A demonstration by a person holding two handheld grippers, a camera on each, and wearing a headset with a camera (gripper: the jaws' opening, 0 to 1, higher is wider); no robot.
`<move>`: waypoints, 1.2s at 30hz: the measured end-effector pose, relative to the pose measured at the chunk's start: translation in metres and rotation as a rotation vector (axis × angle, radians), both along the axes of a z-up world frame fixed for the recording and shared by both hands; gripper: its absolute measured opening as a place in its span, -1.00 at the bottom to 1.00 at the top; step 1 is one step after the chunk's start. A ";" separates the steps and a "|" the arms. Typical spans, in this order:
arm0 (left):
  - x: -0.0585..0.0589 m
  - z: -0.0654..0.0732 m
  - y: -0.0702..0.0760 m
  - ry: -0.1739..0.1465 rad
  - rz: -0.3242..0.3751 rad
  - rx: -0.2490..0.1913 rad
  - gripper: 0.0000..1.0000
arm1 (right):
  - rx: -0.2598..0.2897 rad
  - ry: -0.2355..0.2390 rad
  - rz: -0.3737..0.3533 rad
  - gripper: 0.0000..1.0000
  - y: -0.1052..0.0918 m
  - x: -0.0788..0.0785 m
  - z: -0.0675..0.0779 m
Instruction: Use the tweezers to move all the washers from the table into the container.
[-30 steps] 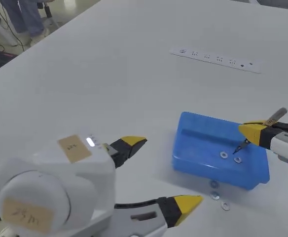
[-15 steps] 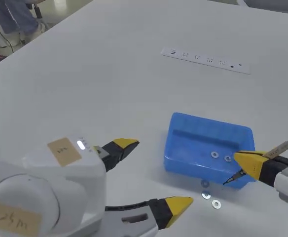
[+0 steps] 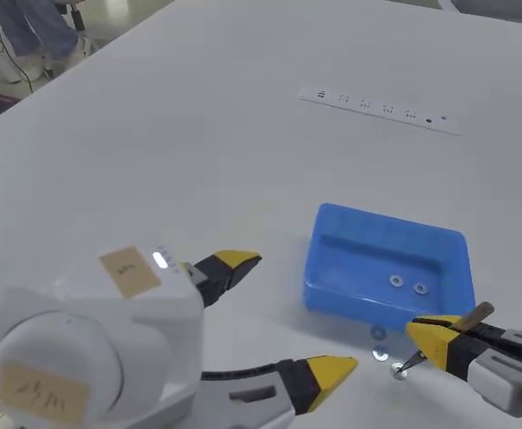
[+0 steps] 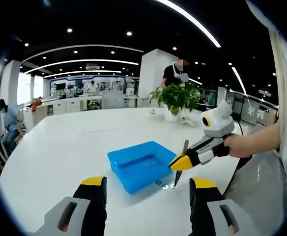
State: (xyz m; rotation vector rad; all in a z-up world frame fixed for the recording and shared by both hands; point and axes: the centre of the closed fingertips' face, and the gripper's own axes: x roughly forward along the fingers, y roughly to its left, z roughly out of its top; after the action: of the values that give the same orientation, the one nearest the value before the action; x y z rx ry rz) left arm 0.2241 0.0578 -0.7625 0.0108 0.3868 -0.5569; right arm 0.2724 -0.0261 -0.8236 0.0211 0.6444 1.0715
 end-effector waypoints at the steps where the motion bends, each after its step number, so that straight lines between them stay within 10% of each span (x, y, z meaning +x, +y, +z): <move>1: 0.000 0.000 0.000 0.000 0.000 -0.001 0.37 | -0.001 0.003 0.002 -0.93 0.000 -0.001 0.000; 5: 0.000 0.000 0.000 0.001 -0.001 0.001 0.37 | -0.015 -0.014 0.017 -0.93 0.001 -0.004 0.000; 15: -0.001 -0.001 -0.001 0.003 -0.005 0.007 0.36 | -0.194 -0.299 0.214 -0.93 0.011 -0.027 -0.007; 21: -0.002 -0.001 -0.001 0.002 -0.007 0.012 0.36 | -0.207 -0.322 0.238 -0.94 0.018 -0.025 -0.009; 23: -0.002 -0.001 -0.001 0.001 -0.006 0.011 0.35 | -0.201 -0.296 0.214 -0.95 0.016 -0.020 -0.009; 29: -0.001 0.001 0.001 -0.006 0.001 0.006 0.35 | 0.017 0.046 -0.090 -0.96 -0.002 0.006 -0.008; 36: 0.000 0.002 0.002 -0.011 0.009 0.002 0.35 | 0.146 0.142 -0.201 -0.95 -0.019 0.012 0.008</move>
State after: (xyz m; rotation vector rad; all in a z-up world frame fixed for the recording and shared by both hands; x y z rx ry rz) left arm 0.2243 0.0601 -0.7601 0.0141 0.3767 -0.5469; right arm 0.2841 -0.0455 -0.8156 0.2847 0.6754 0.9260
